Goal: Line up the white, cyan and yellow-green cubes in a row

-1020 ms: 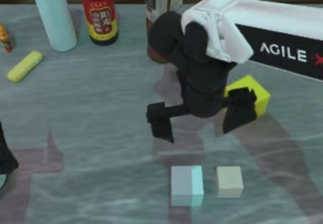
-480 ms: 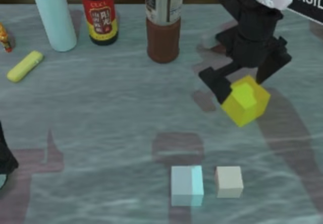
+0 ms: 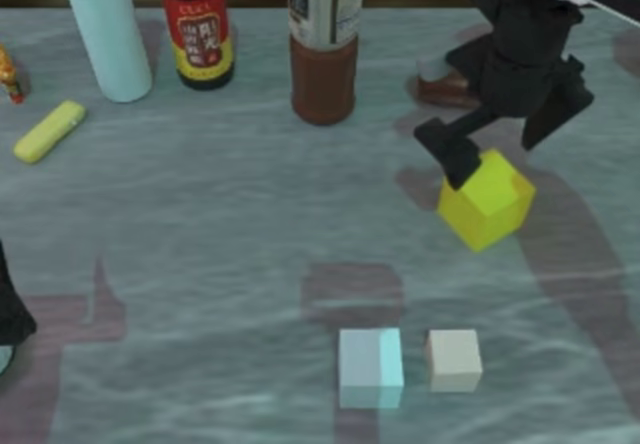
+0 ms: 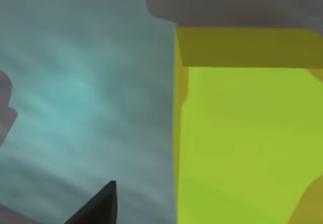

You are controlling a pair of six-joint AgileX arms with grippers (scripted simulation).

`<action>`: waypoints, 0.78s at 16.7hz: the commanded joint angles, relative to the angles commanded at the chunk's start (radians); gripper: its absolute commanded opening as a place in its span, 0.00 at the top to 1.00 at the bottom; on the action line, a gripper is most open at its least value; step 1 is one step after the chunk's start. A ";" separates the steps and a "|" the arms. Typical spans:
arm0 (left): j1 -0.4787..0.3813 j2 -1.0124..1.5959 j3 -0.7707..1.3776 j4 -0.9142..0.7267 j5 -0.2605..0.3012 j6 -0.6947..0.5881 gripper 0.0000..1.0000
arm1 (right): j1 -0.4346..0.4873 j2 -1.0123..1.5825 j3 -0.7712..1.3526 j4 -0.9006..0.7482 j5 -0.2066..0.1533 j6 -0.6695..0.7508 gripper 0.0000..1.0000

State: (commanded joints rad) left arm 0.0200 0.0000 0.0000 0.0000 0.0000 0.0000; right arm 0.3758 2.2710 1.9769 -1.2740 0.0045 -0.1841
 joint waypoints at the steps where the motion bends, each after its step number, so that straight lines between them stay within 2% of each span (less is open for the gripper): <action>1: 0.000 0.000 0.000 0.000 0.000 0.000 0.00 | 0.000 0.001 -0.003 0.003 0.000 0.000 0.00; 9: 0.000 0.000 0.000 0.000 0.000 0.000 0.00 | -0.003 0.074 -0.194 0.272 0.000 0.001 0.00; 13: 0.000 0.000 0.000 0.000 0.000 0.000 0.00 | -0.003 0.087 -0.220 0.304 0.000 0.001 0.00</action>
State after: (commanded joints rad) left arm 0.0200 0.0000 0.0000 0.0000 0.0000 0.0000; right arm 0.3730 2.3577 1.7572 -0.9703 0.0047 -0.1829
